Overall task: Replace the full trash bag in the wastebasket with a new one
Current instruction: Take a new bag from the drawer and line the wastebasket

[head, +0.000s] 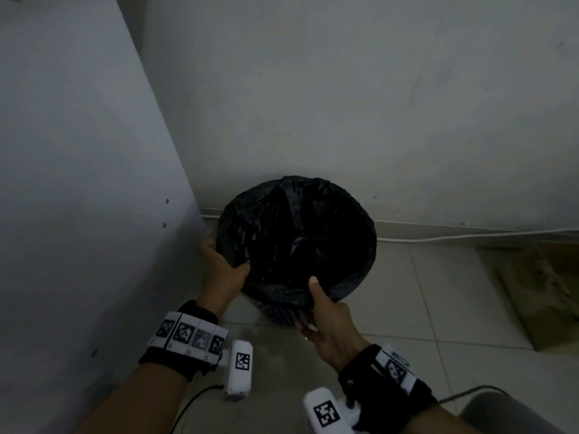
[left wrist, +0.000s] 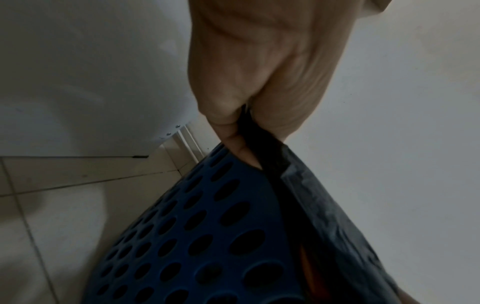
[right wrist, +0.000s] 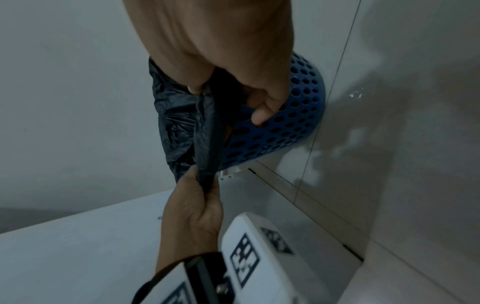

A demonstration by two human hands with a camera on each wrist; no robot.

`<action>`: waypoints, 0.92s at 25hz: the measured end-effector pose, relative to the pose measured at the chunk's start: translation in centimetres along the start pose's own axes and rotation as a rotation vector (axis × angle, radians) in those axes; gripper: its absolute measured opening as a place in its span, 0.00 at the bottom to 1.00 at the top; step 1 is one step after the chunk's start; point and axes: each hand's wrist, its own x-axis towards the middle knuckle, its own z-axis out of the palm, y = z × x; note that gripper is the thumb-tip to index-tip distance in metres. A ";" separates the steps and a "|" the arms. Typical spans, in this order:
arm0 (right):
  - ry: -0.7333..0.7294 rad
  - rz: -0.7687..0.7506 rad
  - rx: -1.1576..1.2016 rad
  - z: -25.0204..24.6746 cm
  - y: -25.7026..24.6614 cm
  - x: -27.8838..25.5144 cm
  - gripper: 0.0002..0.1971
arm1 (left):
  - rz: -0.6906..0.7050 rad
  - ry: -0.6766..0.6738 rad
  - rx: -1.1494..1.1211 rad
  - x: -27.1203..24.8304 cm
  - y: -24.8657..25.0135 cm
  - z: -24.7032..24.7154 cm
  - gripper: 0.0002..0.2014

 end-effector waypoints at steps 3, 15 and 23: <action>0.006 -0.045 0.049 -0.6 -0.8 0.1 0.14 | -0.022 0.008 -0.006 -0.1 0.6 -0.4 0.32; -0.270 -0.087 0.074 0.2 0.2 1.7 0.18 | -0.515 -0.279 -0.704 -7.1 -0.2 4.4 0.24; -0.087 -0.163 0.050 -0.5 -2.4 3.4 0.17 | -0.414 -0.089 -0.731 -5.5 -1.3 4.0 0.23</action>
